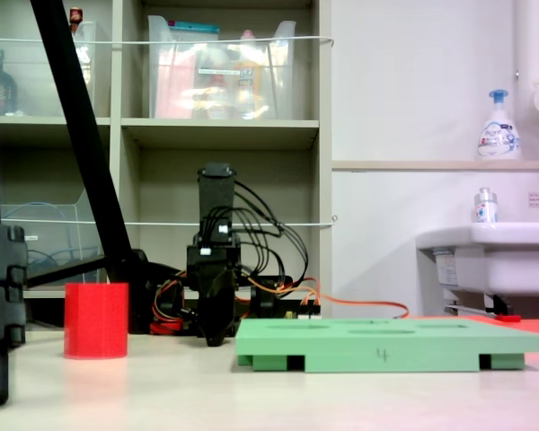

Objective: Put the octagonal pillar block into the corresponding hole

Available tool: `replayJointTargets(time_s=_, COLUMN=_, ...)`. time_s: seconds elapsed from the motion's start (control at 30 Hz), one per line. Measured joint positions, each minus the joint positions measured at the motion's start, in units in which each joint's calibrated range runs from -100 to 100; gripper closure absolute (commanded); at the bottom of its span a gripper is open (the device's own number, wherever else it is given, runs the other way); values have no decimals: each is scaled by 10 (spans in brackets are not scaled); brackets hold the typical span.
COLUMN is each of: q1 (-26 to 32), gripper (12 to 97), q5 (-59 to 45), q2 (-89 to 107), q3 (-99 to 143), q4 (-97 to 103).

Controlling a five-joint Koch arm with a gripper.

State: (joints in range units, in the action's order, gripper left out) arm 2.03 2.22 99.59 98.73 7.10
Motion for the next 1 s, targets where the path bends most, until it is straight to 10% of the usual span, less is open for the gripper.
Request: replayJointTargets(time_s=1.0, q1=-29, gripper=603, q5=33, q2=0, q3=0, q4=0)
